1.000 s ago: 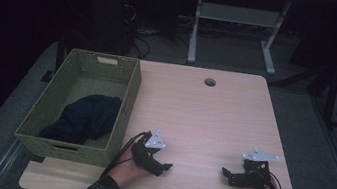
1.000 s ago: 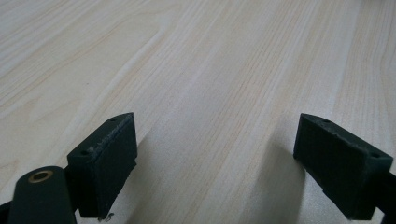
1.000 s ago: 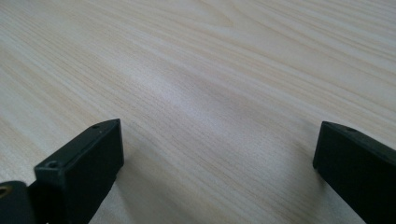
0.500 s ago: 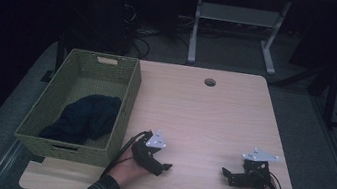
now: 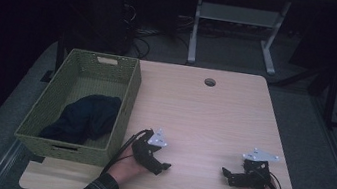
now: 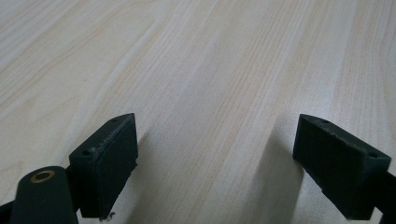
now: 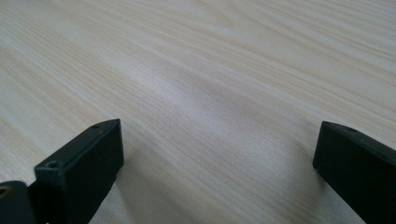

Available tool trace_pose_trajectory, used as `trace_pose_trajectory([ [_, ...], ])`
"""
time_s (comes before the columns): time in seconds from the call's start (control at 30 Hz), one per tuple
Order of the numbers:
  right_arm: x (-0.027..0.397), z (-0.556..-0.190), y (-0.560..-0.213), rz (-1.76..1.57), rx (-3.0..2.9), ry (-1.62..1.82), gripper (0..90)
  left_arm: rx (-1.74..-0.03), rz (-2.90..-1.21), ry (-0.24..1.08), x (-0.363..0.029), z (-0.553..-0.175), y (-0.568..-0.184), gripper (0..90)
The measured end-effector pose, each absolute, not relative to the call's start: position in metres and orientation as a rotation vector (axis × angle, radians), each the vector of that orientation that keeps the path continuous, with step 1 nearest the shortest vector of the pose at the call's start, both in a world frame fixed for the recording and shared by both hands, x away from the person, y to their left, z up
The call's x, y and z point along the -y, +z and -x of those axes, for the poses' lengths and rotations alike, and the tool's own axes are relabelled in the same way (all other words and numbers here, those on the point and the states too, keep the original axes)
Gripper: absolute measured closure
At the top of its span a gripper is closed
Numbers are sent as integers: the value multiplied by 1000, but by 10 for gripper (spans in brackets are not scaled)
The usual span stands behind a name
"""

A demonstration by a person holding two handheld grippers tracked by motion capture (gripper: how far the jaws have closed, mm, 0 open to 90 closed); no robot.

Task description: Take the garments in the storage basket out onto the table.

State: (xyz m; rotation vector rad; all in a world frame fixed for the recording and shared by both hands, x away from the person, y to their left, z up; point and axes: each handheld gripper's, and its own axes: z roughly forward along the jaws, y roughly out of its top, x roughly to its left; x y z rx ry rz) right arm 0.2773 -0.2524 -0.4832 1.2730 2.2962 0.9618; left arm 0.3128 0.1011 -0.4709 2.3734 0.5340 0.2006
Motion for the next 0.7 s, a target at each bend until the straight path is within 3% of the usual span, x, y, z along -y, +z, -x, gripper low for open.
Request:
trace_pose_trajectory([
  [0.7,252,-277,-483,-1278,-2296,961,14,-530,-2382,193,-100,-316,-459,138],
])
